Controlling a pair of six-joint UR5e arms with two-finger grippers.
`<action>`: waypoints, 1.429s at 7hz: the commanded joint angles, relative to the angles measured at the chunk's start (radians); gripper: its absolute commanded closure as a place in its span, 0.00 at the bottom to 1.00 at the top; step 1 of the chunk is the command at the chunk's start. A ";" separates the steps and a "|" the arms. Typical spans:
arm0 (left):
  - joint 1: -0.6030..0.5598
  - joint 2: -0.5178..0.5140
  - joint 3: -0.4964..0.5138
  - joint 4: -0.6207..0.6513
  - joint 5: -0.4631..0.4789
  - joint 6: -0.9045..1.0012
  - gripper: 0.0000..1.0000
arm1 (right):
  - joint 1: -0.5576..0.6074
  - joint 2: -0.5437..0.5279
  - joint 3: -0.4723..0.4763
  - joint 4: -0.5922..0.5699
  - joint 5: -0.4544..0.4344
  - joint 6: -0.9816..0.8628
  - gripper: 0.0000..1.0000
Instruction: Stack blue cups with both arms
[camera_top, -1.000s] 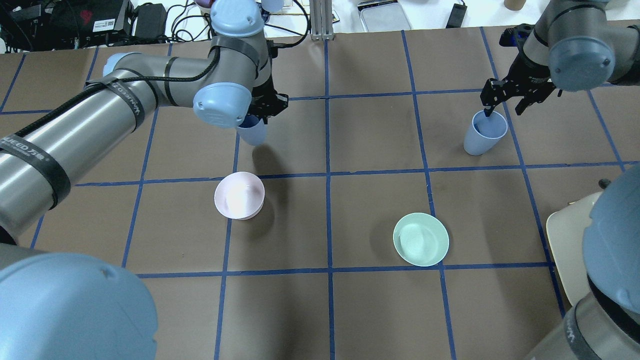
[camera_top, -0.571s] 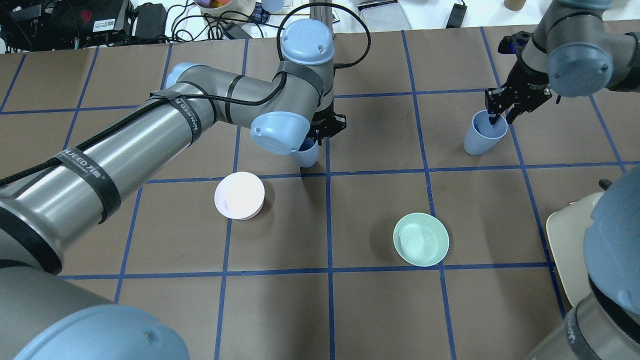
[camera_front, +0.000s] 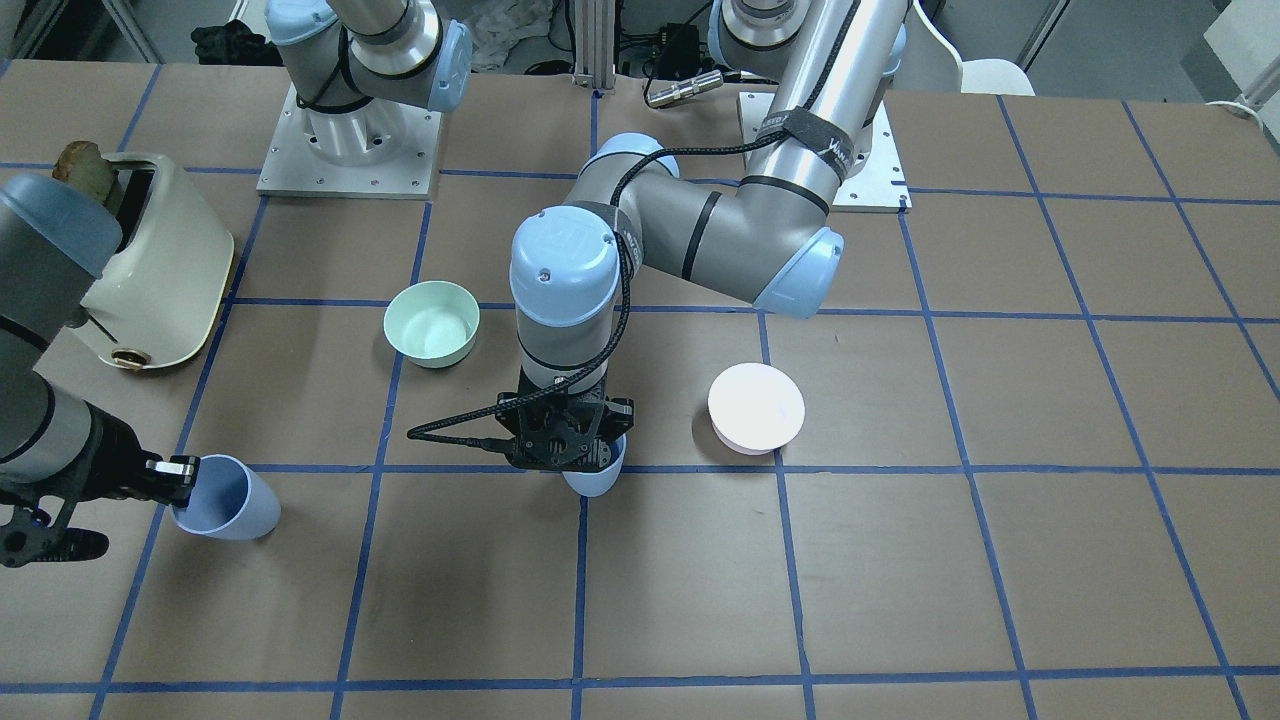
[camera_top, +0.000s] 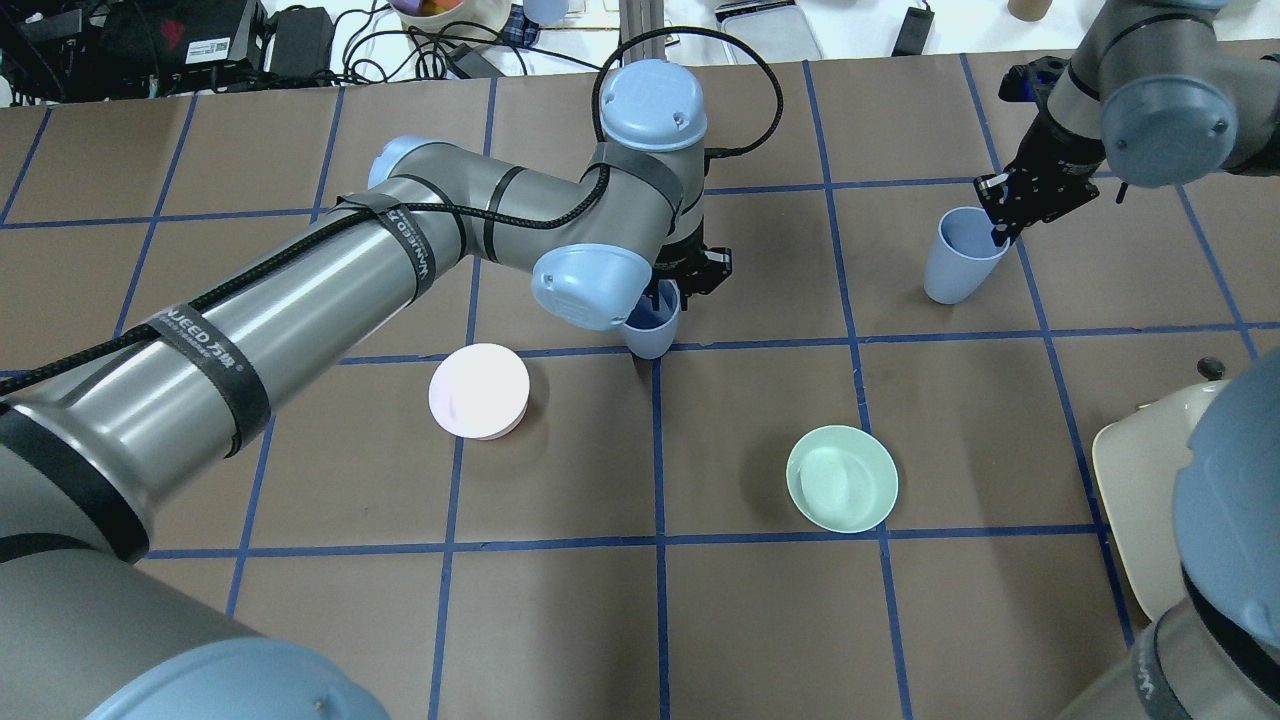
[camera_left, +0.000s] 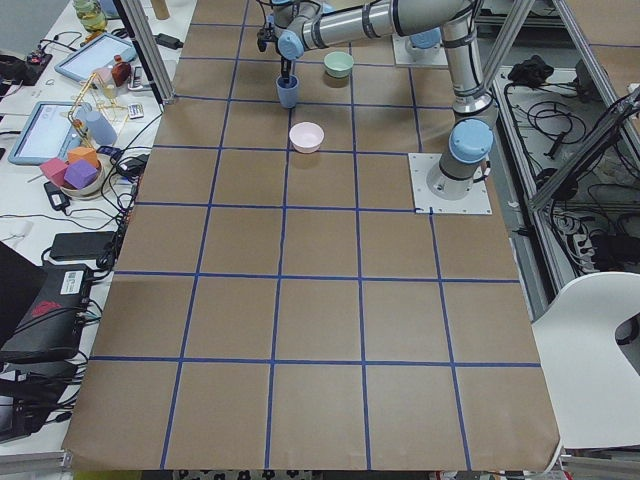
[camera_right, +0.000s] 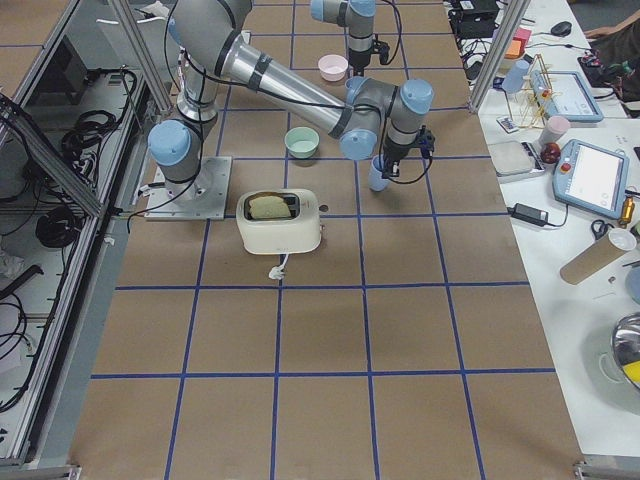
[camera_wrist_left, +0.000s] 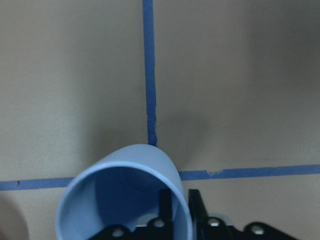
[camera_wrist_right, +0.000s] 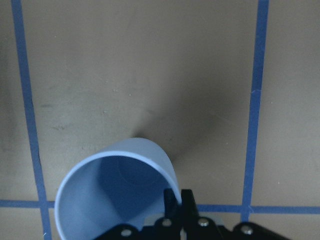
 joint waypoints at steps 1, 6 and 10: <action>0.035 0.081 0.019 -0.092 0.001 0.008 0.00 | 0.054 -0.081 -0.018 0.060 0.008 0.093 1.00; 0.273 0.370 0.168 -0.699 -0.005 0.189 0.00 | 0.420 -0.121 -0.102 0.120 0.031 0.565 1.00; 0.359 0.418 0.152 -0.702 -0.007 0.193 0.00 | 0.608 -0.108 -0.096 0.073 0.030 0.819 1.00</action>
